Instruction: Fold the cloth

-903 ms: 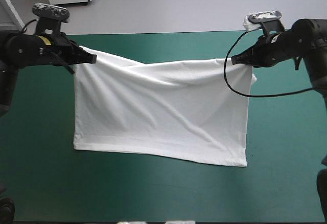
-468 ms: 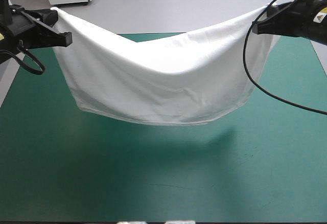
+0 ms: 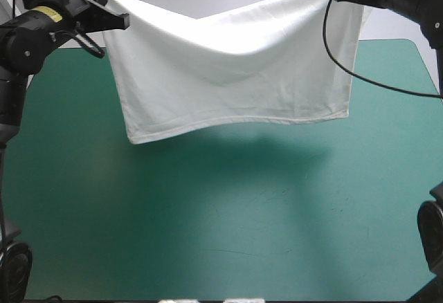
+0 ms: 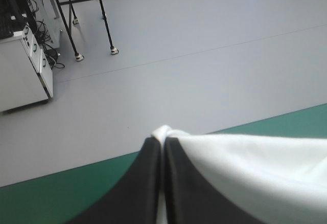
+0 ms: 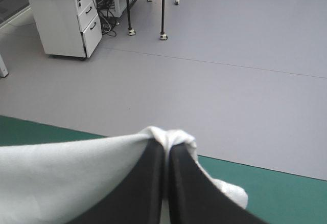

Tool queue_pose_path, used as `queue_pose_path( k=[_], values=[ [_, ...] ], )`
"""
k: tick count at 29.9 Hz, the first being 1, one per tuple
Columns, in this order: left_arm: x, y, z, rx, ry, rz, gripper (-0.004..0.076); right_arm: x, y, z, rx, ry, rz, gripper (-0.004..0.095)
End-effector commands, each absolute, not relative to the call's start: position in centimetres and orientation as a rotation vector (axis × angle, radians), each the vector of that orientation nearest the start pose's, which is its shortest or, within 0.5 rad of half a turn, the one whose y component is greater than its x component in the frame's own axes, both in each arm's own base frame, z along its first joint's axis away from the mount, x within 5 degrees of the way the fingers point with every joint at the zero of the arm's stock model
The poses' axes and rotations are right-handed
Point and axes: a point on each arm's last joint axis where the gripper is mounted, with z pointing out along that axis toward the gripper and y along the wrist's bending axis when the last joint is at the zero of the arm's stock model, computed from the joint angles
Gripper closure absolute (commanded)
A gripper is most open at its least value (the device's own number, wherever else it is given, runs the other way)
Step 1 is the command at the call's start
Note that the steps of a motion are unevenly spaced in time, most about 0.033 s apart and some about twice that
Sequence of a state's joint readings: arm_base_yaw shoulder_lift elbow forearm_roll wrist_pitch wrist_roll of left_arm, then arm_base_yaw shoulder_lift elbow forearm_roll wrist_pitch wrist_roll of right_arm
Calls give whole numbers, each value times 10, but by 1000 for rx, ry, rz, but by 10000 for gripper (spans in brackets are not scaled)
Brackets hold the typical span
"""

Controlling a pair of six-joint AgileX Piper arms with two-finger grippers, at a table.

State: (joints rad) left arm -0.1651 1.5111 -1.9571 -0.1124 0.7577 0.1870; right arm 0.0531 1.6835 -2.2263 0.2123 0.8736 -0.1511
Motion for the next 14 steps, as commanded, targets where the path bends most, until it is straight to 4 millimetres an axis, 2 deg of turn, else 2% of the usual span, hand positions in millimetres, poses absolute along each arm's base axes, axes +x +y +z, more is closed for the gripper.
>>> queue_pose_path(
  k=[1,5,8,10,14],
  values=[
    [322,-60,559,255,1555,-104,733,352,12,572,-117,1590,190,925],
    [350,-64,565,250,1494,-97,733,373,-5,572,-104,1513,258,925],
    [369,-67,566,248,1468,-97,733,385,-13,564,-98,1513,273,925],
    [383,-70,559,252,1481,-97,733,392,-14,557,-106,1535,269,925],
    [405,-75,530,282,1632,-112,733,411,-13,534,-121,1623,302,925]
  ],
)
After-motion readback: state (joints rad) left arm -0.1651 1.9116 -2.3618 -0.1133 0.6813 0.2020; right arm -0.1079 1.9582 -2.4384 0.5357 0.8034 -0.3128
